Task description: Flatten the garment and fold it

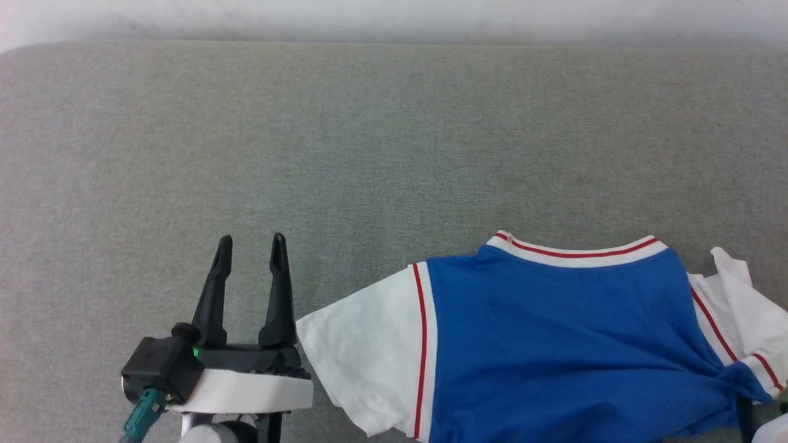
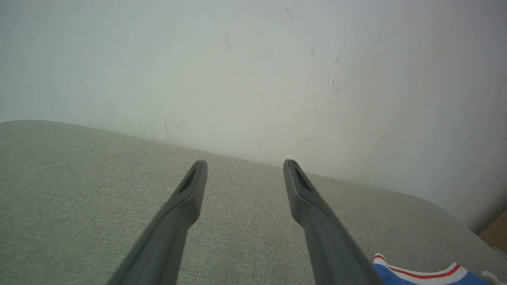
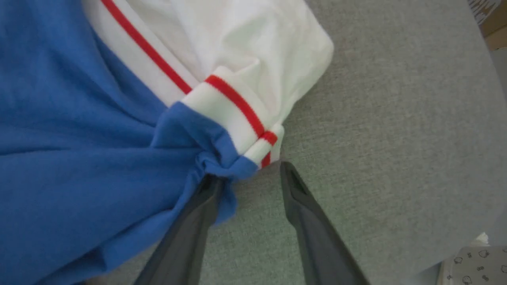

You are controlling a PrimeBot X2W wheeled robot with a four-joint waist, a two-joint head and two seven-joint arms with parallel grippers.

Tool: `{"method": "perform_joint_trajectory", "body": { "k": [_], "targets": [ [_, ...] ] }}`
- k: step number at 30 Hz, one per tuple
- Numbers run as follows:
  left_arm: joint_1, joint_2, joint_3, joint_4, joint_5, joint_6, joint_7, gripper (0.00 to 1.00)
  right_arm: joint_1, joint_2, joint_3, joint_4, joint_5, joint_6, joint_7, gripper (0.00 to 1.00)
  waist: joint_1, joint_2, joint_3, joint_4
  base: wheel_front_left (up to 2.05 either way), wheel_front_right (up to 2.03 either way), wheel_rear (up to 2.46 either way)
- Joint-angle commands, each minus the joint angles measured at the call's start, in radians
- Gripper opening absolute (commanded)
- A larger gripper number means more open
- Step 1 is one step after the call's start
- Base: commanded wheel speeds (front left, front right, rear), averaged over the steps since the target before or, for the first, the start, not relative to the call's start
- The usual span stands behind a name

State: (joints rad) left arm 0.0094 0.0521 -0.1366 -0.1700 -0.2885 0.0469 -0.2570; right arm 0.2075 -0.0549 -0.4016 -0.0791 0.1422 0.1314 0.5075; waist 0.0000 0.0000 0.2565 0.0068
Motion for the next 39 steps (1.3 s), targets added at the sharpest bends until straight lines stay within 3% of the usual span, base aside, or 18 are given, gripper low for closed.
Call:
{"method": "perform_joint_trajectory", "body": {
  "k": [1,7,13,19,26,27,28,29,39],
  "targets": [
    [0.002,-0.002,0.003,0.006,0.011,-0.009,-0.005,1.00,-0.014,0.004,0.007,0.013,0.021,-0.001,-0.020,1.00,0.0000,0.0000,-0.006,-0.008,0.00,0.00,0.00],
    [0.007,-0.002,0.002,0.016,0.014,-0.014,-0.005,1.00,-0.110,0.005,0.055,-0.143,-0.005,-0.001,-0.157,1.00,0.0000,0.0000,-0.027,-0.011,0.00,0.00,0.00],
    [0.009,-0.002,-0.017,0.022,0.006,-0.015,-0.005,1.00,-0.172,0.005,0.190,-0.243,-0.059,-0.001,-0.109,1.00,0.0000,0.0000,-0.040,0.011,0.00,0.00,0.00],
    [0.001,-0.002,-0.029,0.022,0.000,-0.015,-0.005,1.00,-0.191,-0.019,0.280,-0.114,-0.122,-0.001,0.097,1.00,0.0000,0.0000,-0.023,0.052,0.00,0.00,0.00],
    [-0.011,-0.002,-0.032,0.018,-0.001,-0.012,-0.005,1.00,-0.257,-0.058,0.297,0.037,-0.146,-0.001,0.166,1.00,0.0000,0.0000,0.008,0.088,0.00,0.00,0.00],
    [-0.012,-0.002,-0.031,0.018,-0.002,-0.011,-0.005,1.00,-0.266,-0.063,0.303,0.063,-0.143,-0.001,0.170,0.75,0.0000,0.0000,0.011,0.092,0.00,0.00,0.00],
    [-0.014,-0.002,-0.031,0.018,-0.003,-0.011,-0.005,1.00,-0.275,-0.067,0.306,0.083,-0.140,-0.001,0.167,0.22,0.0000,0.0000,0.014,0.097,0.00,0.00,0.00],
    [-0.016,-0.002,-0.032,0.018,-0.005,-0.010,-0.005,1.00,-0.282,-0.075,0.314,0.101,-0.143,-0.001,0.164,0.00,0.0000,0.0000,0.017,0.102,0.00,0.00,0.00],
    [-0.033,-0.002,-0.032,0.009,-0.025,0.000,-0.005,1.00,-0.449,-0.141,0.422,0.111,-0.106,-0.001,0.087,0.00,0.0000,0.0000,0.036,0.135,0.00,0.00,0.00]
  ]
}}
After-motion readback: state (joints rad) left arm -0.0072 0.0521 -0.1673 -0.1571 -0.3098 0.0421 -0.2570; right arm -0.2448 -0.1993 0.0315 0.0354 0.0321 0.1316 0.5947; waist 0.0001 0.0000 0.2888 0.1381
